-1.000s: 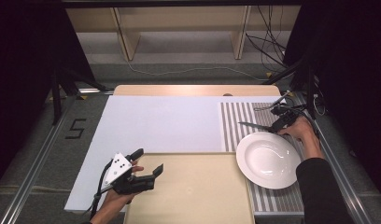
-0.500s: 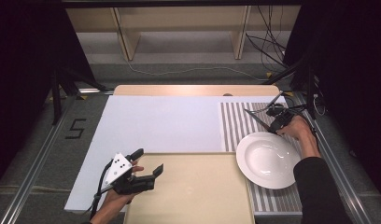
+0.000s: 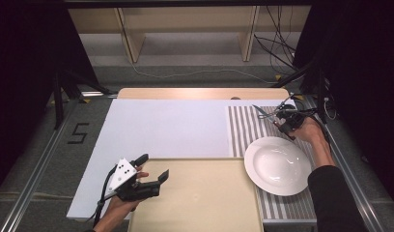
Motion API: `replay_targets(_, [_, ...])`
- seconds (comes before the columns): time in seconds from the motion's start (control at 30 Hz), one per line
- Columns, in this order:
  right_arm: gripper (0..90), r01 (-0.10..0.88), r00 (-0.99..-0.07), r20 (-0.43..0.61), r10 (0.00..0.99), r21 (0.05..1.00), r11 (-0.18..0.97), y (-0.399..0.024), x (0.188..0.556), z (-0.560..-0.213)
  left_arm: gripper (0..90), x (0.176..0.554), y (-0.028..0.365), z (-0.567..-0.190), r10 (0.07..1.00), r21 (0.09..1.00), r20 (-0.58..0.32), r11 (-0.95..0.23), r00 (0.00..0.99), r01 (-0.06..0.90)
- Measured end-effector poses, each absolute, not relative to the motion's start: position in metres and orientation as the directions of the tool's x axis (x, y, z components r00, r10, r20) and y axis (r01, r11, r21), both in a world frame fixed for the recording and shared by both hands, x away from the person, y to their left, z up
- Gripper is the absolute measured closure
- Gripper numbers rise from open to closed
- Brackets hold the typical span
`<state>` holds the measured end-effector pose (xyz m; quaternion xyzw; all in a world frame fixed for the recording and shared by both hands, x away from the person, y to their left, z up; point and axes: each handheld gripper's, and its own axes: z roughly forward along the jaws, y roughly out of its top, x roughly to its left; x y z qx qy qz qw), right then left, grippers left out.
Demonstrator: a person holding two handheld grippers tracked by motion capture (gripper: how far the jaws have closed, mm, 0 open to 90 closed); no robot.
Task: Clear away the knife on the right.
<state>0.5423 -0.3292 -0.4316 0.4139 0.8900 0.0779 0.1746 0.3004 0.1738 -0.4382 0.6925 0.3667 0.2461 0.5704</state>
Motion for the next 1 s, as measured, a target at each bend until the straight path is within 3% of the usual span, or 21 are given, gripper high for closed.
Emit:
replay_targets(0.3, [77.5, 0.647, -0.592, -0.223, 0.774, 0.442, 0.622, -0.321, 0.523, -0.402, 11.3, 0.300, 0.174, -0.438, 0.791, 0.970, -0.080, -0.078, 0.606, 0.229])
replay_targets(0.5, [77.5, 0.590, -0.610, -0.113, 0.784, 0.595, 0.545, -0.304, 0.495, -0.384, 11.2, 0.300, 0.175, -0.438, 0.792, 0.971, -0.076, -0.079, 0.606, 0.225])
replay_targets(1.0, [77.4, 0.511, -0.684, -0.025, 0.729, 0.696, 0.504, -0.270, 0.433, -0.371, 11.0, 0.299, 0.175, -0.436, 0.793, 0.973, -0.070, -0.079, 0.605, 0.216])
